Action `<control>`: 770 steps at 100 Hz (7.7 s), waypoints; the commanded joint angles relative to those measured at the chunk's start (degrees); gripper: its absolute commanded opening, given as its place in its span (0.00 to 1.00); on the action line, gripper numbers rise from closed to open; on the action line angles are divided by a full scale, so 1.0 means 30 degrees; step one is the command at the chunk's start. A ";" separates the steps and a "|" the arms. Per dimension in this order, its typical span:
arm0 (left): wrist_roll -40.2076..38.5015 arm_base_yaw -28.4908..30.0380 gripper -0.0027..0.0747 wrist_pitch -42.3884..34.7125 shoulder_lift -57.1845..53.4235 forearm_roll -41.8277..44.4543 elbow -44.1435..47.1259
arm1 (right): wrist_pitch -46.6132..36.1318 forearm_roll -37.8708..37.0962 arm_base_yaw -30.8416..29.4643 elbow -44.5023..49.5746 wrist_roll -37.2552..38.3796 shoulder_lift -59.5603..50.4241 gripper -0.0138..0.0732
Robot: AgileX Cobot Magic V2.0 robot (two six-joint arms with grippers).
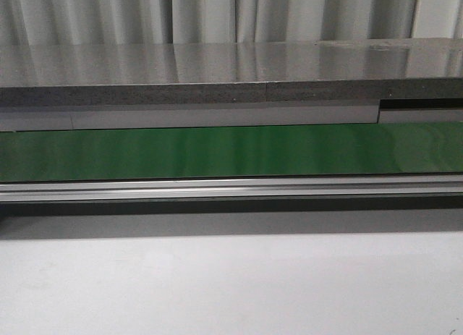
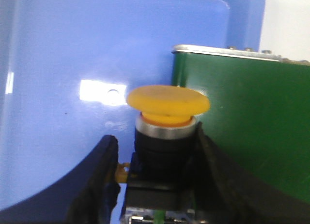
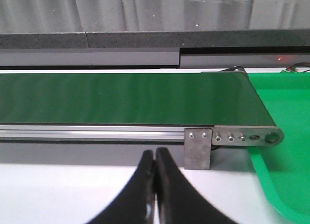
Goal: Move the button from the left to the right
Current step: 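Carry the button onto the conveyor belt and release it, then raise the left gripper while the belt carries the button toward the right arm, then lower the right gripper over the button and close on its body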
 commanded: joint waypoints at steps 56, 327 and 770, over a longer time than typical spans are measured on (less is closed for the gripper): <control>0.0121 -0.1383 0.01 -0.1433 -0.1078 -0.0338 0.2100 | -0.1443 -0.0024 -0.0151 -0.0309 -0.0058 -0.0390 0.08; 0.3056 -0.6092 0.77 -1.6922 -2.7764 -0.4458 2.1869 | -0.1443 -0.0024 -0.0151 -0.0309 -0.0058 -0.0390 0.08; 0.3056 -0.6092 0.01 -1.6799 -2.7958 -0.4458 2.2108 | 0.7404 0.0587 0.5447 -2.4422 -0.0814 3.0770 0.86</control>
